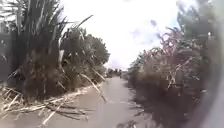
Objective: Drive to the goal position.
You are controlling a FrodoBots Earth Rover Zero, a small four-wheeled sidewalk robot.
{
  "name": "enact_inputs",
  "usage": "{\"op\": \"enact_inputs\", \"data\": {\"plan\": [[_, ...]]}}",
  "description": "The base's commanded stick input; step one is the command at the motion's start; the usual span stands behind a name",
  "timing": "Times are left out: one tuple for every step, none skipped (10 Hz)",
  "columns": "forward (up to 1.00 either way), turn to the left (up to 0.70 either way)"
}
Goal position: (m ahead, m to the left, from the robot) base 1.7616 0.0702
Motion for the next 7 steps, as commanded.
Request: {"op": "enact_inputs", "data": {"plan": [[0.70,0.00],[0.70,0.00],[0.70,0.00],[0.70,0.00],[0.70,0.00],[0.70,0.00],[0.70,-0.02]]}}
